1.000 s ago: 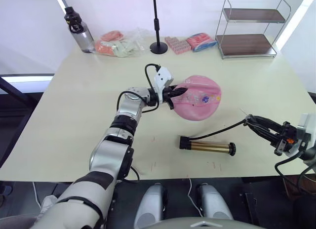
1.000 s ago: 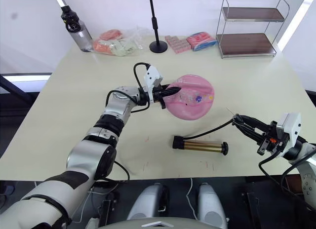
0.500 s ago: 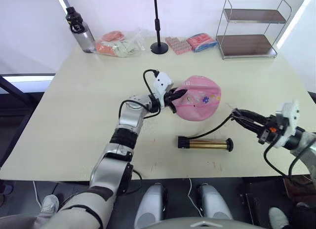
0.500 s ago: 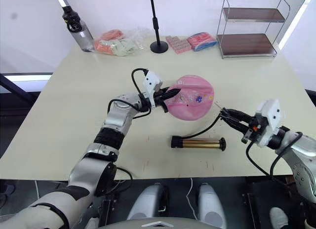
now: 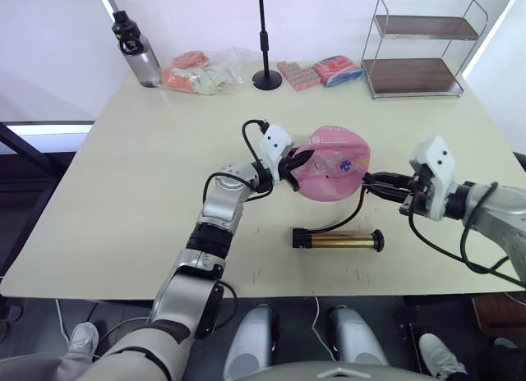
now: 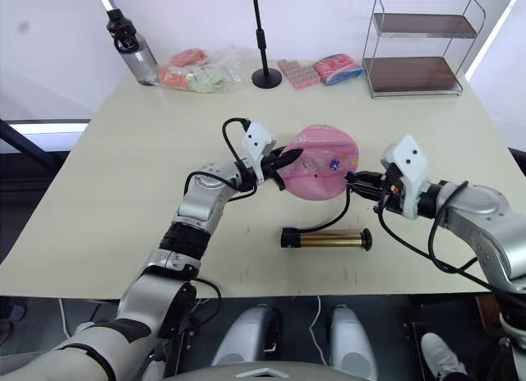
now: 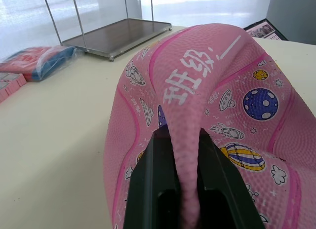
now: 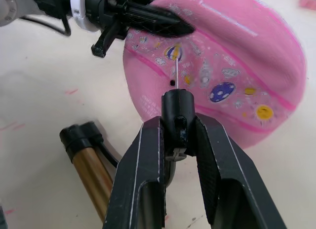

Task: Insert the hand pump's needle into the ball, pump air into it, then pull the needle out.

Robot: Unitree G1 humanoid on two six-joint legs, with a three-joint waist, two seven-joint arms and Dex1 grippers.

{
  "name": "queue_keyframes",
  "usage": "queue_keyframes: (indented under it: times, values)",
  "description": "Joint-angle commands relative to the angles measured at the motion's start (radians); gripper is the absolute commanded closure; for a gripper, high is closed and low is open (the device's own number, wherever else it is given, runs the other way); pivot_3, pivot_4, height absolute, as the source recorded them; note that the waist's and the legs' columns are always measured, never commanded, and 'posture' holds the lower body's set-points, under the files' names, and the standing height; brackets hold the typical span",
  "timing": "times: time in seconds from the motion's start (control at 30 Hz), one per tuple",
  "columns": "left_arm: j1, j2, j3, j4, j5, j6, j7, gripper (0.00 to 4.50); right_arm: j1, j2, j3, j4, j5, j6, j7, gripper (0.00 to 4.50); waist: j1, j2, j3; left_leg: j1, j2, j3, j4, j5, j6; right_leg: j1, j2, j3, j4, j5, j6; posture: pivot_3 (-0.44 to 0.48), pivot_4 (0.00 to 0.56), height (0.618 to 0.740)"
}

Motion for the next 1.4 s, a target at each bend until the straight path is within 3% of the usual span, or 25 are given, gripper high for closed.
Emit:
queue_keyframes:
  times: [0.03,0.63,1.1,1.4]
  values:
    - [-0.013,-0.009,-0.007,-0.019,-0.003,-0.011,0.002,4.46,-0.104,0.000,0.046,0.058,-0.016,0.065,0.017,4.18,-0.001,0.000,0.000,0.000,0.000,0.000,0.000,0.000,0.000,0.000,0.000,0.000,0.000,0.000,0.000,0.000,0.150,0.740]
    - [-0.008,-0.004,-0.019,-0.013,0.011,-0.024,0.001,4.46,-0.459,-0.031,0.295,0.231,-0.057,0.372,0.183,4.18,-0.002,0.000,0.000,-0.001,0.000,-0.002,0.000,0.000,0.000,-0.001,-0.002,-0.003,-0.001,0.001,-0.001,0.000,0.150,0.740]
    - [0.003,0.006,-0.044,-0.008,0.032,-0.044,-0.005,4.46,-0.651,0.034,0.448,0.408,-0.154,0.369,0.284,4.18,0.000,0.000,0.000,-0.002,-0.001,-0.002,0.000,0.000,0.000,-0.002,-0.009,-0.016,-0.001,0.002,-0.003,0.000,0.150,0.740]
    - [0.005,0.006,-0.052,0.002,0.044,-0.056,-0.009,4.46,-0.682,0.055,0.491,0.476,-0.223,0.316,0.341,4.18,0.001,0.000,0.000,-0.002,-0.001,-0.002,0.000,0.000,0.000,-0.002,-0.010,-0.019,-0.001,0.002,-0.003,0.000,0.150,0.740]
